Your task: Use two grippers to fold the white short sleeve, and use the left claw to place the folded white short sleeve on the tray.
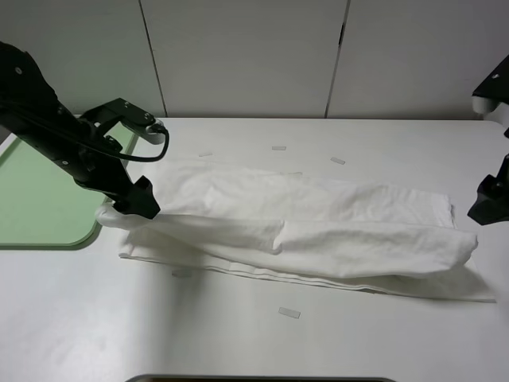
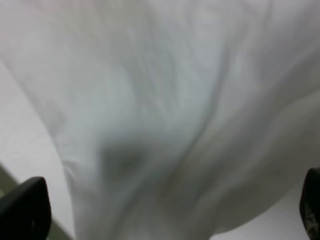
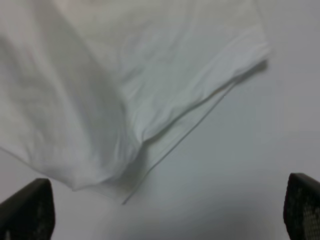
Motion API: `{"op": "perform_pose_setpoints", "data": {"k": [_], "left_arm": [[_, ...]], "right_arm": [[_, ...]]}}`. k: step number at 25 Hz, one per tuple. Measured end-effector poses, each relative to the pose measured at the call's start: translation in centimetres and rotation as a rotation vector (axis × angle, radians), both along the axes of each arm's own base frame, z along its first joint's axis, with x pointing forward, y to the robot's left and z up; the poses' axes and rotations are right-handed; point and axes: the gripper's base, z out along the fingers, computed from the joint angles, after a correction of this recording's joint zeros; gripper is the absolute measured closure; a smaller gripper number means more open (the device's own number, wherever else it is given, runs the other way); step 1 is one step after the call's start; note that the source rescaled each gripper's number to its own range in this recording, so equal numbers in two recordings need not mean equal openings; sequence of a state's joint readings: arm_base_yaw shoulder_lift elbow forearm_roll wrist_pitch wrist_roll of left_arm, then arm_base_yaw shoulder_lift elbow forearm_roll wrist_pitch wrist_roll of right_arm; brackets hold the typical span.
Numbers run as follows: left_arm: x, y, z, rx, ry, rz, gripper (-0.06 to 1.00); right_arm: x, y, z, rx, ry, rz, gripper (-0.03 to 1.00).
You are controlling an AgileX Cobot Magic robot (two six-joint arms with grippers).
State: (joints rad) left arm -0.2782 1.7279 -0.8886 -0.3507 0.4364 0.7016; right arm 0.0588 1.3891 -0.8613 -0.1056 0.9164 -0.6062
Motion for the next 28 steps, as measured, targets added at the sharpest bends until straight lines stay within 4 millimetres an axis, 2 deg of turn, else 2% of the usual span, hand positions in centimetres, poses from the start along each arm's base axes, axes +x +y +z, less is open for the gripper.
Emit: {"op": "perform_pose_setpoints", "data": {"k": [3, 6, 7, 9, 12, 16, 21, 25, 27, 28], "left_arm": [[-0.3, 0.1, 1.5, -0.013, -0.033, -0.003, -0.05], [-0.8, 0.2, 3.8, -0.035, -0.104, -0.002, -0.05], [-0.8, 0.2, 3.8, -0.035, -0.104, -0.002, -0.05], [-1.1, 0.3, 5.1, -0.051, -0.142, 0.011, -0.05], [-1.8, 0.5, 7.5, -0.092, -0.202, 0.064, -0.05], [-2.4, 0.7, 9.0, -0.123, -0.233, 0.113, -0.05], [-2.4, 0.7, 9.1, -0.138, -0.221, 0.154, -0.05], [-2.5, 0.7, 9.1, -0.148, -0.214, 0.181, -0.05], [-2.5, 0.7, 9.2, -0.149, -0.216, 0.181, -0.06], [-2.5, 0.7, 9.2, -0.149, -0.216, 0.181, -0.06]], "right_arm": [[-0.6, 0.0, 1.2, 0.003, -0.049, 0.000, -0.03], [-3.0, -0.2, 5.0, 0.016, -0.213, -0.002, -0.03], [-3.4, -0.2, 5.5, 0.021, -0.239, -0.003, -0.03], [-4.4, 0.0, 6.7, 0.046, -0.295, -0.009, -0.03], [-5.4, 0.2, 7.7, 0.092, -0.343, -0.023, -0.03], [-6.1, 0.8, 8.5, 0.198, -0.385, -0.091, -0.03], [-5.3, 1.4, 9.0, 0.391, -0.455, -0.310, -0.03], [-4.3, 1.5, 8.5, 0.443, -0.451, -0.415, -0.03], [-3.0, 1.5, 7.4, 0.458, -0.420, -0.474, -0.03], [-1.4, 1.6, 6.0, 0.460, -0.378, -0.515, -0.03]]}}
